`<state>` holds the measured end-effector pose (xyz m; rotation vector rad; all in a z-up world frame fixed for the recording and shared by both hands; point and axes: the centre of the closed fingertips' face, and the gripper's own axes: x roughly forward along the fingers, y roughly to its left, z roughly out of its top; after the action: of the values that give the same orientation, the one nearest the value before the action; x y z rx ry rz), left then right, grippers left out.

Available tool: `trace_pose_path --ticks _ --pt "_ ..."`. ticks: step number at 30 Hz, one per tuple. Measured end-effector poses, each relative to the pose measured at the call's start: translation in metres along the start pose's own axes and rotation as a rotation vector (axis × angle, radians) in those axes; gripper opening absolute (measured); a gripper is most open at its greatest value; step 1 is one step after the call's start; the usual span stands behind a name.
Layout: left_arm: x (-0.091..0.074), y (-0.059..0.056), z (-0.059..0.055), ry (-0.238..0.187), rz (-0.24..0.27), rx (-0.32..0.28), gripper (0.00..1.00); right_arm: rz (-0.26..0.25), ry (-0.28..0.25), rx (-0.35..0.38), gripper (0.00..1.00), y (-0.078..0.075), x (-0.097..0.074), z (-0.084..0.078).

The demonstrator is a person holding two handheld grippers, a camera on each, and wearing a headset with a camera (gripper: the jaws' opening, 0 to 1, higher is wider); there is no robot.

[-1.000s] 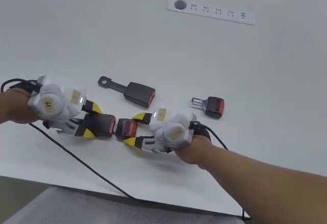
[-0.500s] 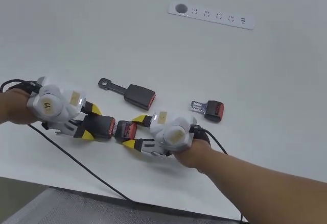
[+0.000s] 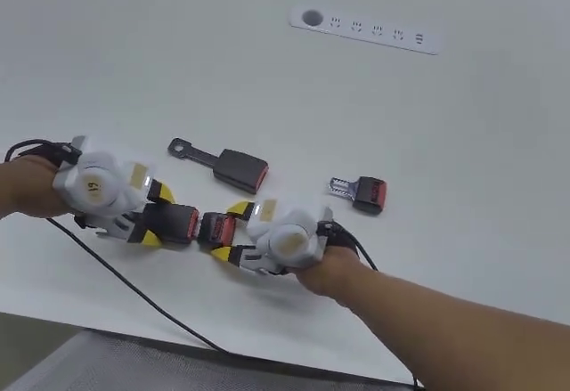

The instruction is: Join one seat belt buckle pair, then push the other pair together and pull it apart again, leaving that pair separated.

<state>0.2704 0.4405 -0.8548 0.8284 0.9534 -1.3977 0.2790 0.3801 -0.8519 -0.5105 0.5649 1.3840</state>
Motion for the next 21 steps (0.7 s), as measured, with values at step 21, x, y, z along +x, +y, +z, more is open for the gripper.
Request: trace_pose_path --ticks 21 --pt "-0.022 0.064 0.076 -0.158 0.142 -0.032 0.66 -0.155 -0.088 0.258 0.72 -0.087 -0.146 -0.063"
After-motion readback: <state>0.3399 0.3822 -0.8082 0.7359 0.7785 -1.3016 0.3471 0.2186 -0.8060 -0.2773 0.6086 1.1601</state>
